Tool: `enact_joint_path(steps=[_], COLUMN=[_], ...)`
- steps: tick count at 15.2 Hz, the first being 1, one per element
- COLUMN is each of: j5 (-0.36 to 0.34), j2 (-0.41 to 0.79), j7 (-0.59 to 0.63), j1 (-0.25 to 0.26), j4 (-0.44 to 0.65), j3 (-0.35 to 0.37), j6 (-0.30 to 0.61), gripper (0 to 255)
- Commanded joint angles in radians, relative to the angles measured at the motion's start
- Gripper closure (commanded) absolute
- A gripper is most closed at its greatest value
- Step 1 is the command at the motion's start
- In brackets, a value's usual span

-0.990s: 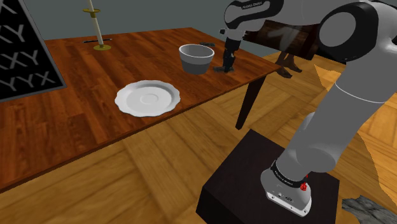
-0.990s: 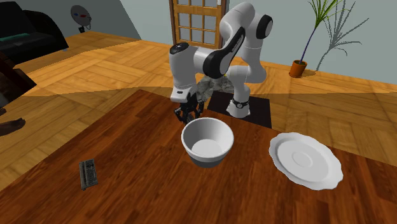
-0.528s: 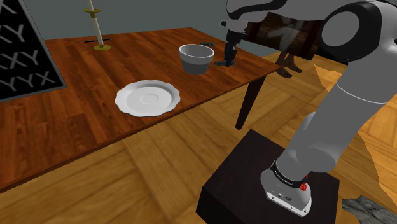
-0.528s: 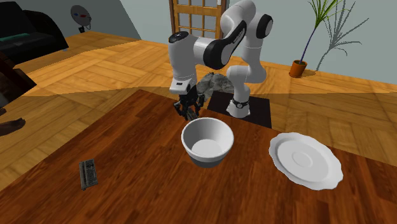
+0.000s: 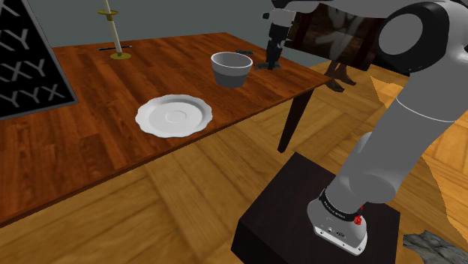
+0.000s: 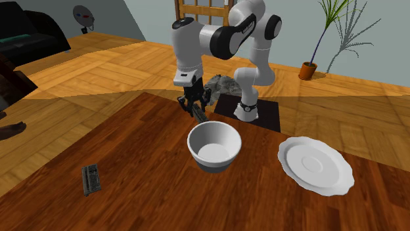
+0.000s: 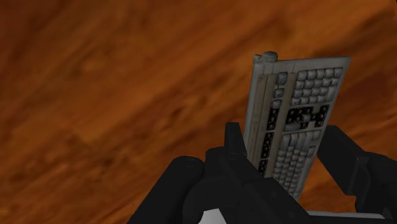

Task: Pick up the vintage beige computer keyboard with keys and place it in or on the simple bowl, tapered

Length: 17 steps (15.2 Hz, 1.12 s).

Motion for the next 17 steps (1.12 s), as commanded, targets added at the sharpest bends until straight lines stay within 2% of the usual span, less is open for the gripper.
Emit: enact_joint_path(steps=[1,17], j5=[0.0,0.045], j2=[0.001,0.086], j7=[0.003,0.013], j1=[0.0,-0.014], j4=[0.027,0.326], j3=[0.0,-0.007], j6=[-0.027,-0.253], gripper=[255,255])
